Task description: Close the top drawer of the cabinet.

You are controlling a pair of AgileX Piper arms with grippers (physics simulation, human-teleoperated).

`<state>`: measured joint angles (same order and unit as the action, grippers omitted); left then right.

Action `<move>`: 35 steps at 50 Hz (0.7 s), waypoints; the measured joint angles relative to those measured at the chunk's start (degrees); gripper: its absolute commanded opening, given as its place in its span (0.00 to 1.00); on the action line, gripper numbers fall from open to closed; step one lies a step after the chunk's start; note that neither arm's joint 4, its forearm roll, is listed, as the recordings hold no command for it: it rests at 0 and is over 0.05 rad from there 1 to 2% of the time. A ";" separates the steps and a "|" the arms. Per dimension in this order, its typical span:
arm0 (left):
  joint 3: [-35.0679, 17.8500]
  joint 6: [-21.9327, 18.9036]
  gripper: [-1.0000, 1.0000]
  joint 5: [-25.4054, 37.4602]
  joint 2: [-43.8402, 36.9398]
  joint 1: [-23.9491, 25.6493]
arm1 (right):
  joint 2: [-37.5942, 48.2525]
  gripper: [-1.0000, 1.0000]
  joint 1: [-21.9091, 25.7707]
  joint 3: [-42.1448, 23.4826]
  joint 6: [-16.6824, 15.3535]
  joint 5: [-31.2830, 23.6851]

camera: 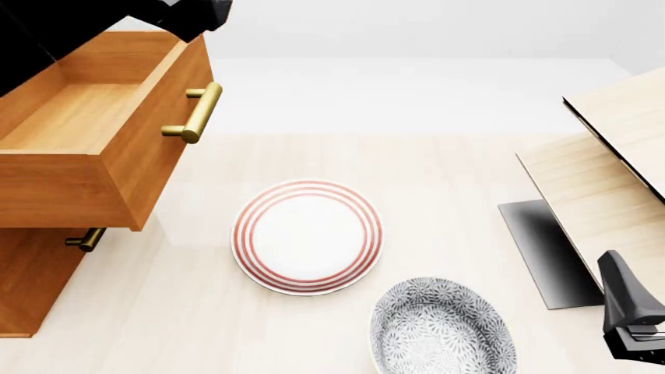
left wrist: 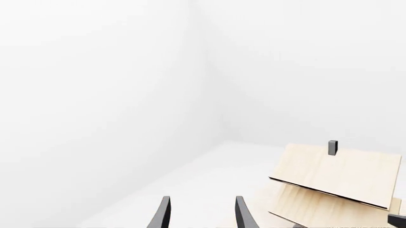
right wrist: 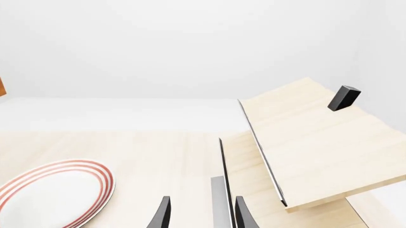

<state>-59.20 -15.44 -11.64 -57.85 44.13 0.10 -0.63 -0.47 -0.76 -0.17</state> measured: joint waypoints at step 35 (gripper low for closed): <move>-5.13 -3.66 1.00 -1.14 -14.33 2.87 | 0.00 1.00 0.00 -0.01 0.00 -0.02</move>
<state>-64.33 -19.09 -12.78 -72.18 47.00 0.10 -0.63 -0.48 -0.76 -0.18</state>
